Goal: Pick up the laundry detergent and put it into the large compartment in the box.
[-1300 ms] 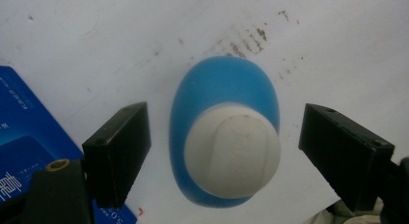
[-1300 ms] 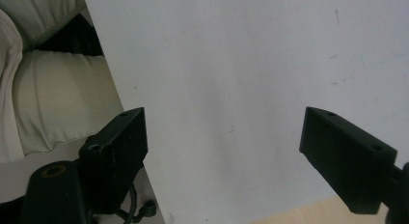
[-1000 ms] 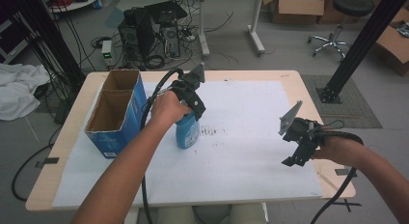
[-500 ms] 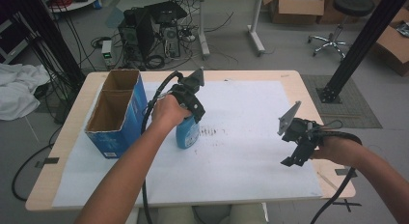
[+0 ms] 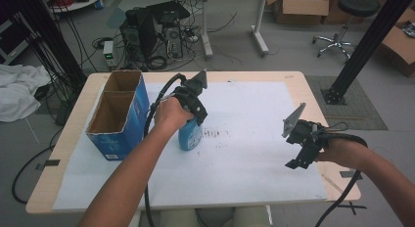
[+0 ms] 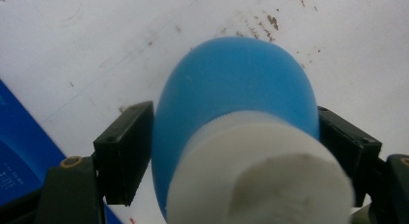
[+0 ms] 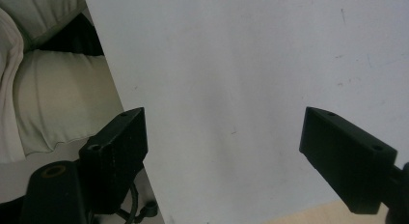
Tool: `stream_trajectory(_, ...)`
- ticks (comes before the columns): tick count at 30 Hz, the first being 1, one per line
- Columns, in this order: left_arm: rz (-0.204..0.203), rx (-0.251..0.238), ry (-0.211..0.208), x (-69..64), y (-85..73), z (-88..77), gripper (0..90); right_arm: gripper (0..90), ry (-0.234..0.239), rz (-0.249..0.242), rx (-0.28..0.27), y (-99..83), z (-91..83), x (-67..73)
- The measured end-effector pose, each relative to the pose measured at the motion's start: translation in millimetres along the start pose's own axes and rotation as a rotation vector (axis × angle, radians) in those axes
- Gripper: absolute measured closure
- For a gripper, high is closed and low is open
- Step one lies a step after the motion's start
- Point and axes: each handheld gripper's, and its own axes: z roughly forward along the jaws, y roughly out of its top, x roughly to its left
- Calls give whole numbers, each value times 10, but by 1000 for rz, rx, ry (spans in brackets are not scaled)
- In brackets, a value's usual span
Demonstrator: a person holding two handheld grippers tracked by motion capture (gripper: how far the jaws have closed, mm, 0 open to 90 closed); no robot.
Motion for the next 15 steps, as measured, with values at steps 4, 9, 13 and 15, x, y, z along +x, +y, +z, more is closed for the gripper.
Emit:
stream_trajectory(4, -2, 3, 1, -3, -1, 14, 248, 170, -2, 4, -3, 2, -8, 2)
stream_trajectory(9, -1, 0, -2, -9, 1, 10, 263, 170, -2, -1, 0, 7, -9, 8)
stream_trajectory(13, 0, -2, -3, 1, -2, 4, 273, 170, -3, -2, 0, 4, -8, 6)
stream_trajectory(15, -5, -7, -3, 5, -4, 1, 277, 170, -3, 0, 2, 4, -6, 8)
